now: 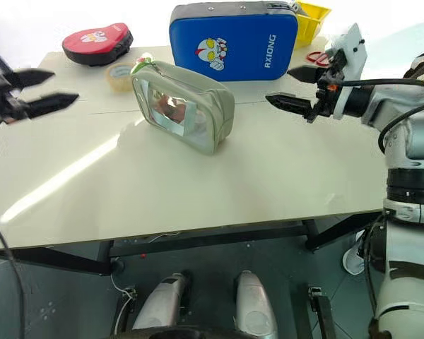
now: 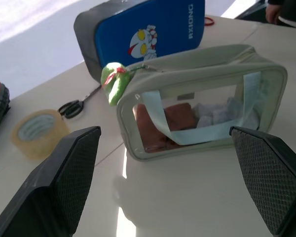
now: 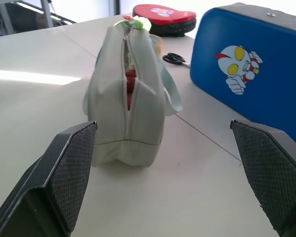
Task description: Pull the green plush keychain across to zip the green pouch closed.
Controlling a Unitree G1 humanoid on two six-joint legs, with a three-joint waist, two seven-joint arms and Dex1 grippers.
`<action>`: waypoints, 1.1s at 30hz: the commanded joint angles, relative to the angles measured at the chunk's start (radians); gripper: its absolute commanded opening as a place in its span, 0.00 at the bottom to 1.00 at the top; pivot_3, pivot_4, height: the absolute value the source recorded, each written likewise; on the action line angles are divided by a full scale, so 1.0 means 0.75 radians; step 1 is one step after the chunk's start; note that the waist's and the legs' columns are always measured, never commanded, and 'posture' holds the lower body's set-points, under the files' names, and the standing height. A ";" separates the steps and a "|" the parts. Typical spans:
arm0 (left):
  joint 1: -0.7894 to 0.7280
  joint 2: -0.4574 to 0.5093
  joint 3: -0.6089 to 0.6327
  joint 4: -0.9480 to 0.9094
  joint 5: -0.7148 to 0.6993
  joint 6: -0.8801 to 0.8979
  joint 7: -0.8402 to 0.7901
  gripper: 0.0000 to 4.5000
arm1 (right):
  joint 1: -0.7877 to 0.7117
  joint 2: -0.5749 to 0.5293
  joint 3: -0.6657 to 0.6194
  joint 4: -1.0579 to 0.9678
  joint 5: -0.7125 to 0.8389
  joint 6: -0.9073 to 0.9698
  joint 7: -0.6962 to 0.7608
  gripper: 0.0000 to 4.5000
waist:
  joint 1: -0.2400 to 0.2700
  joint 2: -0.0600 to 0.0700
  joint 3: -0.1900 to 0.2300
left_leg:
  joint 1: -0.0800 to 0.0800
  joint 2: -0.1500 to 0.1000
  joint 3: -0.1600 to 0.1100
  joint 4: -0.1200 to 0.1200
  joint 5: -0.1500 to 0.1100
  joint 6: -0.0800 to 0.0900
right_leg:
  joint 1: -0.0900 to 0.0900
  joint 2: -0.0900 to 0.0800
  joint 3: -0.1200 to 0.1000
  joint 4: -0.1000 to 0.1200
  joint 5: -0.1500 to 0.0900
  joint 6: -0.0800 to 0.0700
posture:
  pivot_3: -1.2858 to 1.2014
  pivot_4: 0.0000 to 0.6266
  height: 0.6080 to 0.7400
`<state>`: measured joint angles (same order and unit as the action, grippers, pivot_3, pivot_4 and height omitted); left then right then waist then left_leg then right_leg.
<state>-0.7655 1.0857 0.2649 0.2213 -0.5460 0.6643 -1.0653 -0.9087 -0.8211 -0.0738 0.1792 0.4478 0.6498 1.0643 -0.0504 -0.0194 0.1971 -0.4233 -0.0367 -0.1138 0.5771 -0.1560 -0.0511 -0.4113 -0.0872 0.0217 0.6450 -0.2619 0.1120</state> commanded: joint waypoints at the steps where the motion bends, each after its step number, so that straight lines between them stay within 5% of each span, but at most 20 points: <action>1: 0.005 0.012 -0.021 0.051 0.049 -0.065 -0.040 0.99 | -0.049 0.021 0.009 -0.038 0.000 0.005 -0.012 1.00 | 0.000 0.000 0.000 | 0.000 0.000 0.000 0.000 0.000 0.000 | 0.000 0.000 0.000 0.000 0.000 0.000 | 0.52 0.24 1.00; 20: 0.011 -0.059 -0.038 -0.001 0.078 -0.087 -0.038 0.99 | -0.072 0.134 0.100 -0.173 -0.024 0.062 -0.090 1.00 | 0.005 -0.001 0.001 | -0.005 0.000 0.000 0.001 0.000 0.000 | -0.006 0.000 0.001 0.002 0.002 0.003 | 0.52 0.24 1.00; 27: 0.023 -0.109 -0.043 -0.178 0.006 -0.010 -0.030 0.99 | -0.252 0.388 0.259 -0.151 -0.141 0.117 -0.303 1.00 | 0.002 -0.001 0.001 | -0.005 0.000 0.000 0.001 0.000 0.000 | -0.006 0.000 0.001 0.004 0.002 0.003 | 0.52 0.24 1.00; 33: 0.035 -0.142 -0.057 -0.282 -0.014 0.011 -0.018 0.99 | -0.469 0.622 0.391 0.225 -0.319 -0.088 -0.383 1.00 | 0.004 -0.001 0.001 | -0.005 0.000 0.000 0.001 0.001 -0.001 | -0.008 0.000 0.001 0.005 0.002 0.003 | 0.52 0.24 1.00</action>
<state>-0.7376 0.9712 0.2100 0.0607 -0.5421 0.6746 -1.0799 -1.2117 -0.3731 0.2126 0.2784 0.2476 0.6504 0.7913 -0.0474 -0.0200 0.1975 -0.4274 -0.0371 -0.1136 0.5776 -0.1555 -0.0516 -0.4170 -0.0870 0.0229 0.6486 -0.2600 0.1142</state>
